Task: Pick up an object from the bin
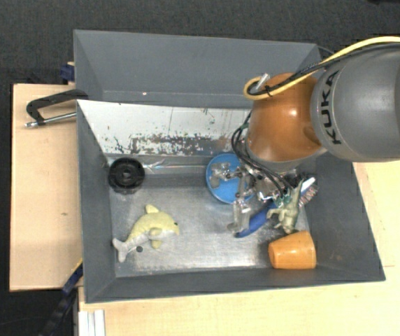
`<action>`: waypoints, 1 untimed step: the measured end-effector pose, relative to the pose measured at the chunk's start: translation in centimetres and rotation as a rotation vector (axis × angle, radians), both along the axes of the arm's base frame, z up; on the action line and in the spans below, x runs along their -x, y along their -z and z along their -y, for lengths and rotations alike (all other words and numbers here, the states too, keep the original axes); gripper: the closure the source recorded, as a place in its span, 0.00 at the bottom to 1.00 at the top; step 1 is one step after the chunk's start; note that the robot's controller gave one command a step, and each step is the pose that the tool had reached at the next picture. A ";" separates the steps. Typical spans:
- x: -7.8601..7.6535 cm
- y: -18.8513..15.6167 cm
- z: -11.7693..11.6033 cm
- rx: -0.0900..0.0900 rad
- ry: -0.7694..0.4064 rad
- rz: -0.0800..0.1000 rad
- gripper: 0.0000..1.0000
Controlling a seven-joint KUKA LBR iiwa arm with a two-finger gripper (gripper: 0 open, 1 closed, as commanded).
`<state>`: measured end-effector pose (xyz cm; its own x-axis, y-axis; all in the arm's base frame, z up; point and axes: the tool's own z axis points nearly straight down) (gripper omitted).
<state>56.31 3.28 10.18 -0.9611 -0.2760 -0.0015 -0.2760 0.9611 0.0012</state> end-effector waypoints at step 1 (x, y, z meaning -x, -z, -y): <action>2.9 0.1 5.3 0.002 -0.571 -0.001 0.00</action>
Offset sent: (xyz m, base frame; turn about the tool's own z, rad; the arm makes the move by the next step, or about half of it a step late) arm -0.0298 -0.0521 -0.0018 -0.5747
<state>53.40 -1.99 10.08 -0.6594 -0.7518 0.0003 -0.7518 0.6594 -0.0004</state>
